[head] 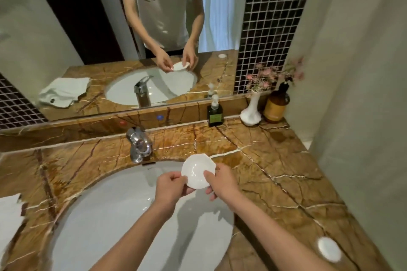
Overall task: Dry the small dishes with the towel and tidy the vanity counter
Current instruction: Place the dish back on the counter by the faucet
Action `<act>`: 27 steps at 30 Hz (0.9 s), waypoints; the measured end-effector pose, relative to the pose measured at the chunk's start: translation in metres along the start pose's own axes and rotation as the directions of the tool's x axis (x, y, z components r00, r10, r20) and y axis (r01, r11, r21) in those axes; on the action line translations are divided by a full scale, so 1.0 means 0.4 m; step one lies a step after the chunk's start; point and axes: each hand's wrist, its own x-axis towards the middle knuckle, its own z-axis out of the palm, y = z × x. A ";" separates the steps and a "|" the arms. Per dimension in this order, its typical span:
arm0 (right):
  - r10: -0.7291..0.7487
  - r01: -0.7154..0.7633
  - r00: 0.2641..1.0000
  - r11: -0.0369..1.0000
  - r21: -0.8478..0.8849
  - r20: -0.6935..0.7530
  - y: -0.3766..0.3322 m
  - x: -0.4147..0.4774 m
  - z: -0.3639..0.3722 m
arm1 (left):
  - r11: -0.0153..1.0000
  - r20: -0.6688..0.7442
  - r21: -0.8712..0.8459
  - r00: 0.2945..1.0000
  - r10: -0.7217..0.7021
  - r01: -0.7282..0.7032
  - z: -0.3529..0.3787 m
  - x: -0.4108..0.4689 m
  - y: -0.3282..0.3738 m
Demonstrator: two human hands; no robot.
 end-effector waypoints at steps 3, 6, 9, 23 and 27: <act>0.053 -0.053 0.999 0.998 0.030 -0.012 0.010 0.033 -0.043 | 0.994 -0.040 -0.099 0.998 -0.040 0.036 0.068 -0.001 0.004; 0.038 -0.039 0.999 0.997 -0.060 -0.014 0.011 0.073 -0.077 | 0.993 0.003 -0.092 0.997 -0.076 0.076 0.102 0.011 0.004; 0.019 -0.015 0.999 0.989 -0.146 0.026 -0.002 0.122 -0.090 | 0.996 0.000 -0.030 0.997 -0.081 0.081 0.106 0.048 0.013; -0.121 0.087 0.992 0.865 -0.495 -0.037 -0.058 0.319 -0.006 | 0.983 0.010 0.158 0.995 -0.096 0.093 0.101 0.270 0.058; -0.127 0.079 0.990 0.851 -0.519 -0.057 -0.051 0.357 0.007 | 0.966 0.039 0.237 0.993 -0.111 0.099 0.103 0.304 0.075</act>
